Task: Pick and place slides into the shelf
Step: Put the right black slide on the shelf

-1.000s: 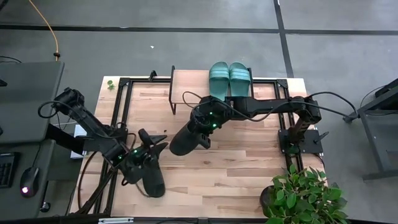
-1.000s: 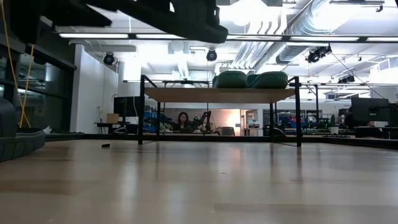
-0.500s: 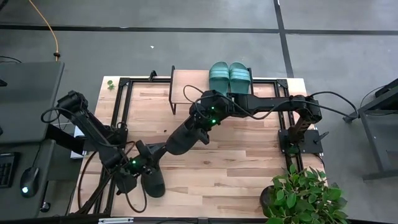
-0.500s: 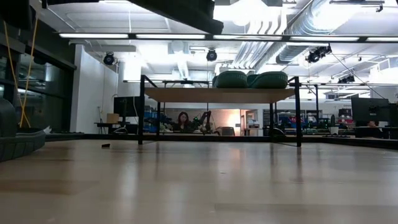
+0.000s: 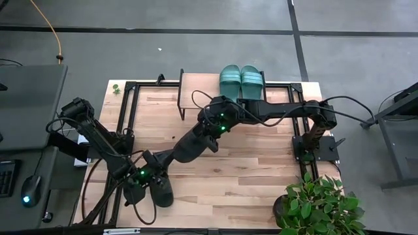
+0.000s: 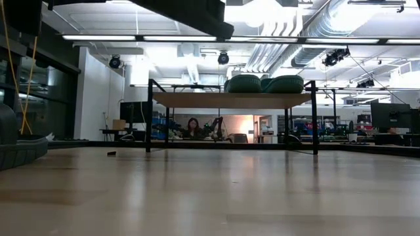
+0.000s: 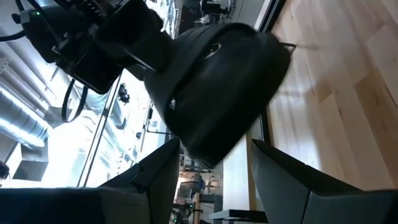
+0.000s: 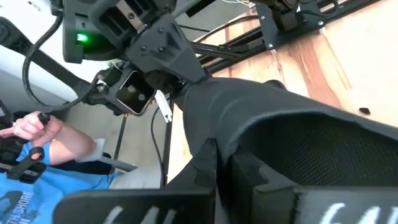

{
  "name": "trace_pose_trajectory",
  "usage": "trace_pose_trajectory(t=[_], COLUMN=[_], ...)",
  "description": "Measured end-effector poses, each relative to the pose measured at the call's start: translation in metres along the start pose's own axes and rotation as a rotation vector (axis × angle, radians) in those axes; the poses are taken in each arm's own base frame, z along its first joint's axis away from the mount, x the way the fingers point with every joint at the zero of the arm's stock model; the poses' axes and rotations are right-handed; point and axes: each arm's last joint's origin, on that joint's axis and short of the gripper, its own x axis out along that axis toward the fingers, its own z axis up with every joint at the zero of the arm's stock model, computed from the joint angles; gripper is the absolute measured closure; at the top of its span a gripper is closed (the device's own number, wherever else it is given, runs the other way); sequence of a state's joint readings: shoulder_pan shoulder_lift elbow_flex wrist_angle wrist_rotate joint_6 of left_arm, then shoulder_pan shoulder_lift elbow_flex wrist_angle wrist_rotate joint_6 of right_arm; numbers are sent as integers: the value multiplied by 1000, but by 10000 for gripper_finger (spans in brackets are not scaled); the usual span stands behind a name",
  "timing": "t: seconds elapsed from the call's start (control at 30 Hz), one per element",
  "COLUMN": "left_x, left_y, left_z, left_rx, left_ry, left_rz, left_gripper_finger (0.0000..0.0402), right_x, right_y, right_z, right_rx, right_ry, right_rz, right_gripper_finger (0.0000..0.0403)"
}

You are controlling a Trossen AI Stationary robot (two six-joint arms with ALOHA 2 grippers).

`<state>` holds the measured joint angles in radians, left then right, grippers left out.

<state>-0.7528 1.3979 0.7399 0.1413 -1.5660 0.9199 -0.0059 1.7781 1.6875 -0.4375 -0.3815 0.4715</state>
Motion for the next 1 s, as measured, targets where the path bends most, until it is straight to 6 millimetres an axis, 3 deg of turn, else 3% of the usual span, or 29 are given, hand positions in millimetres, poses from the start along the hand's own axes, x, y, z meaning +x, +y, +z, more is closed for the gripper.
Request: trace_pose_trajectory(t=[0.17, 0.77, 1.0], left_x=[0, 0, 0], left_y=[0, 1, 2], left_z=[0, 4, 4], left_rx=[1, -48, -52], left_ry=[-3, -84, -72], left_rz=[-2, -60, -51], left_gripper_finger=[218, 218, 260], right_x=[9, 5, 7], right_y=[-5, -9, -5], right_z=[-2, 11, 10], right_rx=[8, 0, -9], right_ry=[19, -86, -88], right_rz=[0, 34, 37], right_gripper_finger=[401, 401, 401])
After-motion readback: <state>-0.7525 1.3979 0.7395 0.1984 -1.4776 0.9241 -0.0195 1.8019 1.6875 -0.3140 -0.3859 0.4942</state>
